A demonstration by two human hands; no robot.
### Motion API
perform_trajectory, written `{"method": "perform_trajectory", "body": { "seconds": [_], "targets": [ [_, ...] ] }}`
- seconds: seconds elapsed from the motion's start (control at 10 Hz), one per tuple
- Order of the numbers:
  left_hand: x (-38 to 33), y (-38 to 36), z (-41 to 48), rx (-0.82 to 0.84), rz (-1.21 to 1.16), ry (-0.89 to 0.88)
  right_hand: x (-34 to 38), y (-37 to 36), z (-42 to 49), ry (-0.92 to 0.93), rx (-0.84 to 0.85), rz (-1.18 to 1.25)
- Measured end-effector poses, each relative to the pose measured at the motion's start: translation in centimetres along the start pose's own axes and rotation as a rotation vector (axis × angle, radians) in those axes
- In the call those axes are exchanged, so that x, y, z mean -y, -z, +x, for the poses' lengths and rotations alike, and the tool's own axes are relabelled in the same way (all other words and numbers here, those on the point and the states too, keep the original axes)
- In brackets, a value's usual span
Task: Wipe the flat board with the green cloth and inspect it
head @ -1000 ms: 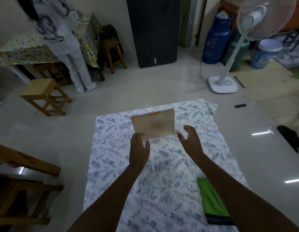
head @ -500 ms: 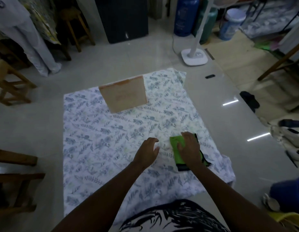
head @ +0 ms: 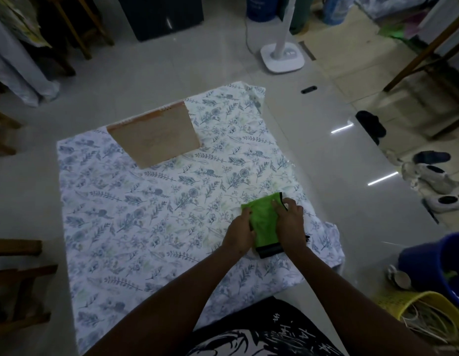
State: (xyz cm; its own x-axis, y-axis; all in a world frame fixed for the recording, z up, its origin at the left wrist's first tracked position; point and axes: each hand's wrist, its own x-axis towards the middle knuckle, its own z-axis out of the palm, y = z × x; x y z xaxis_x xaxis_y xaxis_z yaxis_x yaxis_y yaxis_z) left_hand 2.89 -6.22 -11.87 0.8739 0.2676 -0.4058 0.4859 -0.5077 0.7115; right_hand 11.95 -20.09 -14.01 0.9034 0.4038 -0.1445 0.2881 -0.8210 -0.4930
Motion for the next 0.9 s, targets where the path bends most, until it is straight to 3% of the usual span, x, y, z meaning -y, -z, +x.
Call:
{"method": "perform_trajectory", "body": {
  "seconds": [0.3, 0.5, 0.6, 0.8, 0.9],
  "targets": [
    [-0.5, 0.5, -0.6, -0.069, -0.037, -0.003, 0.3, -0.2, -0.1, 0.019, -0.130, -0.109],
    [0.5, 4.3, -0.9, -0.237, 0.128, -0.050, 4.4, 0.9, 2.7, 0.276, -0.128, -0.031],
    [0.6, 9.6, -0.2, -0.393, 0.269, -0.092, 9.3, 1.6, 5.9, 0.494, -0.162, 0.020],
    [-2.2, 22.4, 0.8, -0.628, 0.451, -0.136, 21.2, 6.0, 11.5, 0.675, -0.210, 0.009],
    [-3.8, 27.8, 0.8, -0.658, 0.538, -0.115, 25.9, 8.7, 13.4, 0.687, -0.201, -0.060]
  ]
}}
